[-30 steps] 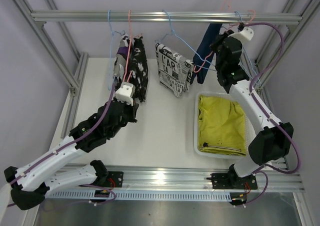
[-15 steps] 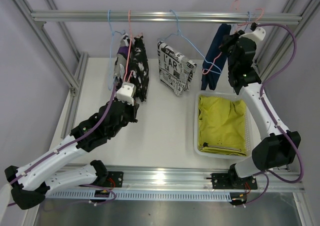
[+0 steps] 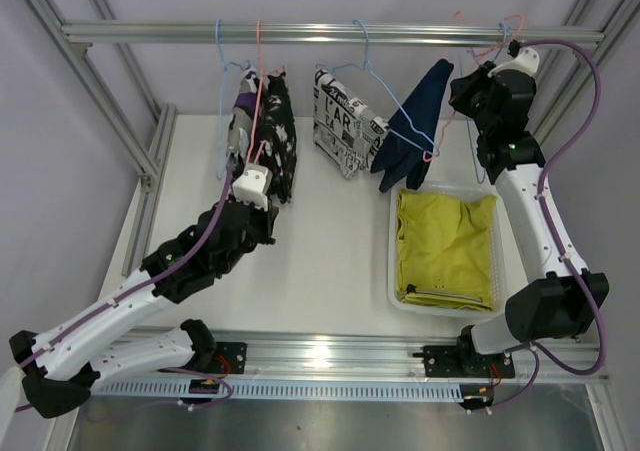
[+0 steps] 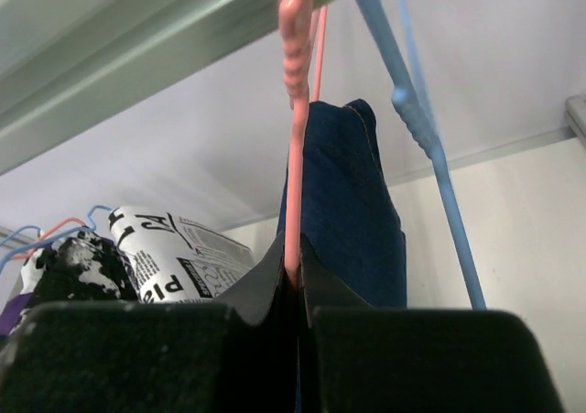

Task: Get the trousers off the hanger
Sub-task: Pick up the hanger from the clothesline.

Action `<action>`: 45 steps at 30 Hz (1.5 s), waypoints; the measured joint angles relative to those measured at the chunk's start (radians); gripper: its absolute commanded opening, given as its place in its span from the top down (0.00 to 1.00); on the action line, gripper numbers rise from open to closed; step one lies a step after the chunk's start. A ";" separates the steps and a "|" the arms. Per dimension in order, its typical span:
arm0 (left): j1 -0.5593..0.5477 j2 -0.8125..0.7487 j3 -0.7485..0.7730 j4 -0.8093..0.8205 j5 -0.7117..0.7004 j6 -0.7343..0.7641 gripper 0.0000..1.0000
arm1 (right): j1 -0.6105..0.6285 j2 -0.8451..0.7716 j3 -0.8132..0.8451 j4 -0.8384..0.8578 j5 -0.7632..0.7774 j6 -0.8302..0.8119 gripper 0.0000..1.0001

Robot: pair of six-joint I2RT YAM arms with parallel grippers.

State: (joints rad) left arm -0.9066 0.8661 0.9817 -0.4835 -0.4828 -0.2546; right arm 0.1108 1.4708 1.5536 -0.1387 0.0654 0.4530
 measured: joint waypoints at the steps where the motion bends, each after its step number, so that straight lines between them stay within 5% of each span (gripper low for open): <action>1: 0.000 0.000 0.000 0.000 0.000 -0.001 0.95 | -0.003 -0.001 0.000 -0.006 -0.005 -0.001 1.00; 26: 0.000 0.000 0.000 -0.007 0.050 -0.048 0.98 | 0.016 -0.250 -0.270 0.051 0.166 0.053 1.00; 32: -0.016 0.038 0.055 0.044 0.179 -0.163 0.74 | 0.055 -0.250 -0.290 0.070 0.200 0.052 1.00; 36: -0.061 0.182 0.209 0.097 0.257 -0.211 0.40 | 0.090 -0.246 -0.291 0.076 0.214 0.050 1.00; 45: -0.100 0.622 0.635 0.214 0.387 -0.243 0.26 | 0.150 -0.238 -0.296 0.082 0.226 0.046 1.00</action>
State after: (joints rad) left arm -1.0061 1.4883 1.6169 -0.2691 -0.0959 -0.4976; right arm 0.2604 1.2324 1.2572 -0.0570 0.2916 0.4988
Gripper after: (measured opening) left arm 0.724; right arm 0.024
